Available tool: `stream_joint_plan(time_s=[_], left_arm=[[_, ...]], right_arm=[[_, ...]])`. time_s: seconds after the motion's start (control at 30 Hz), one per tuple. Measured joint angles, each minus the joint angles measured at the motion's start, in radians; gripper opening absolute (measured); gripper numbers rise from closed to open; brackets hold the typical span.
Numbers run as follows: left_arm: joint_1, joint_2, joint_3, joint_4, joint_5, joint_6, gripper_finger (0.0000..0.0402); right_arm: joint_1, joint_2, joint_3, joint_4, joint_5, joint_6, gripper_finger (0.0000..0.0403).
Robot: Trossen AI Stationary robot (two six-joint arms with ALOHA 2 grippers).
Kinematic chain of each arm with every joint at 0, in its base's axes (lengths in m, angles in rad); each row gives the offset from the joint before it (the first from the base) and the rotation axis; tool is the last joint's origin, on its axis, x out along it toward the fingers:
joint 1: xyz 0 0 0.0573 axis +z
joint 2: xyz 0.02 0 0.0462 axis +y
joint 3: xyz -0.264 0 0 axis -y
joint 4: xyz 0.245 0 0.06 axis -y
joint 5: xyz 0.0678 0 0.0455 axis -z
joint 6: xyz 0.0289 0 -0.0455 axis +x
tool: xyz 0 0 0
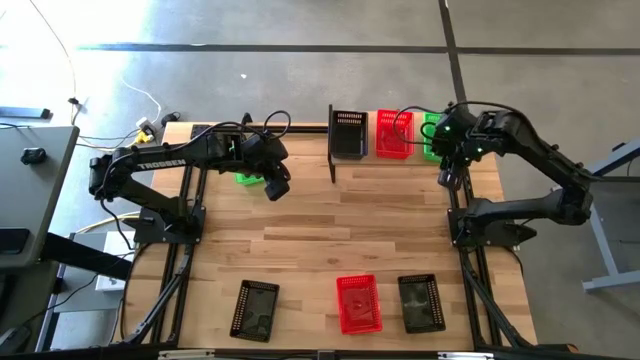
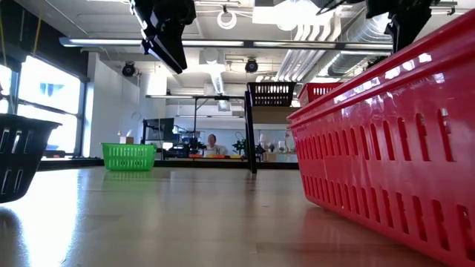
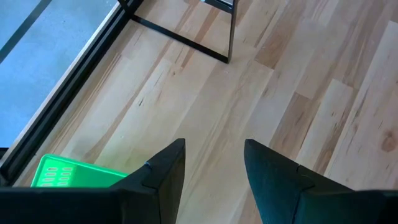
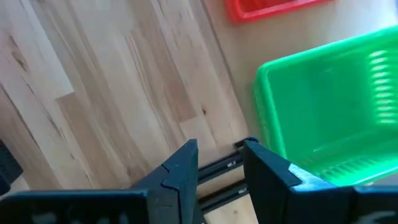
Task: Stack baskets on shelf by color
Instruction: Stack the left black bin on top of the black bin on the shelf
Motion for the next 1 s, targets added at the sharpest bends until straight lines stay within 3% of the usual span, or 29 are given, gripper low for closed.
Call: stream_joint_plan(time_s=[0.47, 1.0], left_arm=[[-0.013, 0.0, 0.0, -0.073, 0.142, -0.122, 0.0156], [-0.292, 0.0, -0.014, -0.091, 0.148, -0.259, 0.0156]], right_arm=[[0.049, 0.004, -0.023, 0.002, -0.109, 0.181, 0.0112], [0.44, 0.004, -0.023, 0.151, -0.129, 0.592, 0.0112]])
